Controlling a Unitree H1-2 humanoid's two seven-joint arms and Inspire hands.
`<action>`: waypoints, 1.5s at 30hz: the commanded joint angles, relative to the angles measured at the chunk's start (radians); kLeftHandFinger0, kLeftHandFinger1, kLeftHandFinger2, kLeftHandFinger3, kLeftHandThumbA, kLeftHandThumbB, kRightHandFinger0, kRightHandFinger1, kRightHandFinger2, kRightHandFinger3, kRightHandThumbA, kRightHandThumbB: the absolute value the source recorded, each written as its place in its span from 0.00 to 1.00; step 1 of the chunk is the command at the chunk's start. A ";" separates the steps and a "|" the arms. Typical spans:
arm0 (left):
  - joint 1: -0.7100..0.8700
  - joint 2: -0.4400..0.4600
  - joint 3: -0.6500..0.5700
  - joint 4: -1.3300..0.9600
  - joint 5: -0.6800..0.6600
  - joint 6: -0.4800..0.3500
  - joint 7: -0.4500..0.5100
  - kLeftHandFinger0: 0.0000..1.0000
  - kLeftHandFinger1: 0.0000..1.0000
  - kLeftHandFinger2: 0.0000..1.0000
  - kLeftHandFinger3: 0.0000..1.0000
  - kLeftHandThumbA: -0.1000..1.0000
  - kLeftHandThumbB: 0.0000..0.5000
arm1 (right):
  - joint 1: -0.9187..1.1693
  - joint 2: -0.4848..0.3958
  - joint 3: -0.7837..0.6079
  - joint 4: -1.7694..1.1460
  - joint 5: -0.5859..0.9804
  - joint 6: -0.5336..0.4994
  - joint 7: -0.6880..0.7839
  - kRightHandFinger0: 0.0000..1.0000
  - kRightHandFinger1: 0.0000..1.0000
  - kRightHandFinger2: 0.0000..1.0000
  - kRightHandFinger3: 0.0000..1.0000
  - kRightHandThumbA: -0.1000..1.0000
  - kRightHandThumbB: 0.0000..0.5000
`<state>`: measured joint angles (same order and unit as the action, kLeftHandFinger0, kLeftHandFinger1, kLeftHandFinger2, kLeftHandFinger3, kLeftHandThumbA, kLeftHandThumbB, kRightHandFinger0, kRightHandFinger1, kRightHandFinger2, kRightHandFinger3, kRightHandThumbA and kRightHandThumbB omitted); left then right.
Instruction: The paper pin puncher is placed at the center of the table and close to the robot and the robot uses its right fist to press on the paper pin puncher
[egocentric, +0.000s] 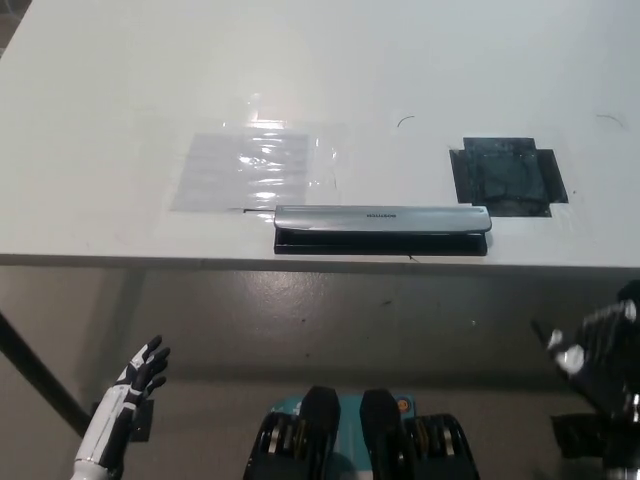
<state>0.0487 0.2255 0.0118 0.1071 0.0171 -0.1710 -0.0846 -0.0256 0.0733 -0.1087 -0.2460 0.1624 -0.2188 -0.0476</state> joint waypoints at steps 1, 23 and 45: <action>-0.010 0.014 0.006 -0.028 -0.010 -0.060 -0.015 1.00 1.00 1.00 1.00 1.00 0.29 | -0.232 0.000 0.073 -0.194 0.100 0.289 0.006 0.00 0.00 0.00 0.00 1.00 0.39; -0.025 0.007 0.006 -0.047 -0.028 -0.040 -0.028 1.00 1.00 1.00 1.00 1.00 0.37 | -0.878 0.108 0.109 0.626 0.022 0.294 -0.010 0.00 0.01 0.07 0.01 1.00 0.54; -0.036 0.018 0.004 -0.050 -0.008 -0.043 -0.023 1.00 1.00 1.00 1.00 1.00 0.41 | -0.809 0.089 0.074 1.088 -0.014 0.059 -0.005 0.00 0.01 0.24 0.19 1.00 0.48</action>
<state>0.0214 0.2284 0.0120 0.0893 0.0159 -0.1736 -0.0928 -0.8306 0.1649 -0.0287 0.7952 0.1659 -0.0580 -0.0589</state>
